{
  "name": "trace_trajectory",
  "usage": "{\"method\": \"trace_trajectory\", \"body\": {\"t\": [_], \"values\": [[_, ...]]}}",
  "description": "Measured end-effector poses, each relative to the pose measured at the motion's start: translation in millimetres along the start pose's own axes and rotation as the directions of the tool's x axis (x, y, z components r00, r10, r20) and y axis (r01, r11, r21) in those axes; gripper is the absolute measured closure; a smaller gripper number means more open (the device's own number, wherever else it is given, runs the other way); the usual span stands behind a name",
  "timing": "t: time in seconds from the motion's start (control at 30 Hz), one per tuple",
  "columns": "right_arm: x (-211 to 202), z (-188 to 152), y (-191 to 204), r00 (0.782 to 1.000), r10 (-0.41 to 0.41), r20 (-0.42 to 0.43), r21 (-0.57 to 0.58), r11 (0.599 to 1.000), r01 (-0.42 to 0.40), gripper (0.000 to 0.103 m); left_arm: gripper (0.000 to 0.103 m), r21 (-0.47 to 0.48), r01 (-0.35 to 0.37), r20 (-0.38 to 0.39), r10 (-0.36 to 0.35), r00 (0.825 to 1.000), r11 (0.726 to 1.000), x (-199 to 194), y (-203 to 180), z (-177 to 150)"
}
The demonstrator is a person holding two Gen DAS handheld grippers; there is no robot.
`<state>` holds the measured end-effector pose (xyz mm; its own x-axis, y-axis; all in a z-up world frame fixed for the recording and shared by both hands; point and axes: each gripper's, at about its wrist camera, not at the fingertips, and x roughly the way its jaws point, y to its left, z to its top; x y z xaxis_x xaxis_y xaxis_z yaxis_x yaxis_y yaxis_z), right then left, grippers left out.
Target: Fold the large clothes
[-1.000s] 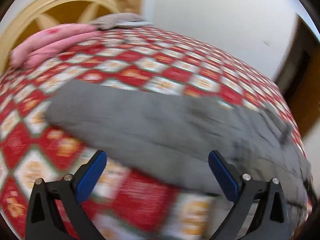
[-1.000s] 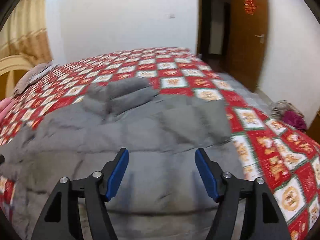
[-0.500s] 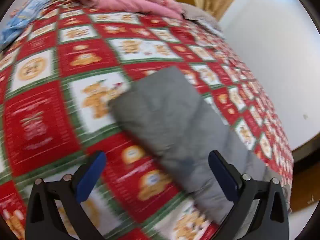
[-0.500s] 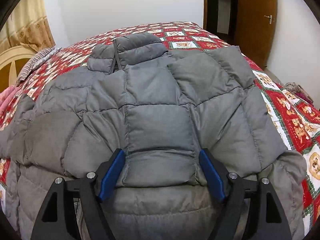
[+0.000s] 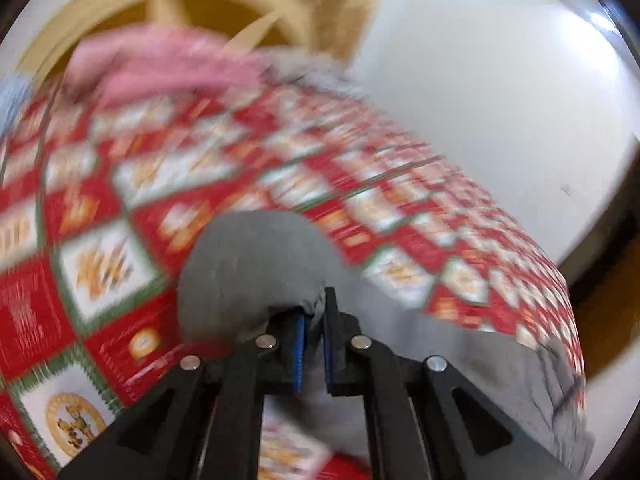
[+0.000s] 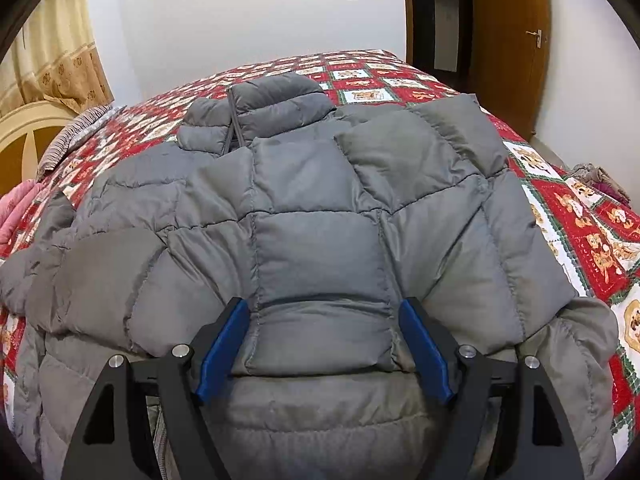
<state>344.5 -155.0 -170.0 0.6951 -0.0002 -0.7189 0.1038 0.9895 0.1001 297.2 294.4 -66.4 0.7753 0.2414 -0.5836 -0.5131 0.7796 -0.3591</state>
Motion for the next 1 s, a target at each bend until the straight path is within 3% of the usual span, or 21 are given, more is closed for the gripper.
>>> {"method": "trace_trajectory", "body": {"t": [0.1,0.2,0.3,0.37,0.4,0.6,0.67,0.7,0.73,0.77,0.8,0.83,1.0], "values": [[-7,-1,-15,0.998,0.043,0.039,0.08,0.996,-0.046,0.025,0.095,0.171,0.099,0.086,-0.115,0.99,0.98,-40,-66,2],[-12,-4,-32,0.993,0.083,0.079,0.174,0.98,-0.096,0.025,0.095,0.348,0.193,0.12,-0.248,0.961,0.917,-74,-133,-10],[-15,-5,-40,0.99,0.098,0.099,0.218,0.969,-0.118,0.024,0.095,0.499,0.267,0.094,-0.358,0.929,0.824,-103,-196,-41],[-17,-5,-40,0.989,0.098,0.107,0.224,0.967,-0.12,0.024,0.095,0.566,0.29,0.071,-0.396,0.915,0.772,-113,-222,-63],[-17,-6,-40,0.989,0.099,0.11,0.226,0.966,-0.122,0.024,0.095,0.606,0.31,0.041,-0.418,0.908,0.732,-116,-239,-81],[-21,-9,-49,0.984,0.118,0.135,0.266,0.952,-0.151,0.024,0.091,0.736,0.388,-0.149,-0.426,0.892,0.555,-102,-287,-172],[-21,-10,-51,0.983,0.122,0.141,0.279,0.947,-0.157,0.024,0.075,0.775,0.401,-0.217,-0.39,0.895,0.488,-96,-292,-204],[-22,-11,-52,0.982,0.125,0.143,0.285,0.945,-0.162,0.024,0.051,0.788,0.402,-0.241,-0.367,0.899,0.467,-92,-292,-215],[-21,-10,-53,0.983,0.12,0.142,0.292,0.944,-0.157,0.028,0.037,0.802,0.363,-0.219,-0.331,0.918,0.475,-89,-287,-223],[-20,-11,-58,0.984,0.111,0.14,0.317,0.937,-0.15,0.028,0.028,0.802,0.352,-0.211,-0.324,0.922,0.483,-93,-283,-225],[-20,-12,-61,0.981,0.129,0.148,0.331,0.928,-0.172,0.028,0.006,0.79,0.358,-0.22,-0.314,0.923,0.497,-93,-278,-223],[-20,-12,-63,0.978,0.138,0.155,0.34,0.922,-0.184,0.028,0.0,0.764,0.375,-0.237,-0.313,0.92,0.524,-96,-269,-217],[-19,-10,-60,0.981,0.127,0.144,0.325,0.931,-0.168,0.028,0.0,0.675,0.421,-0.26,-0.338,0.905,0.606,-118,-240,-194]]}}
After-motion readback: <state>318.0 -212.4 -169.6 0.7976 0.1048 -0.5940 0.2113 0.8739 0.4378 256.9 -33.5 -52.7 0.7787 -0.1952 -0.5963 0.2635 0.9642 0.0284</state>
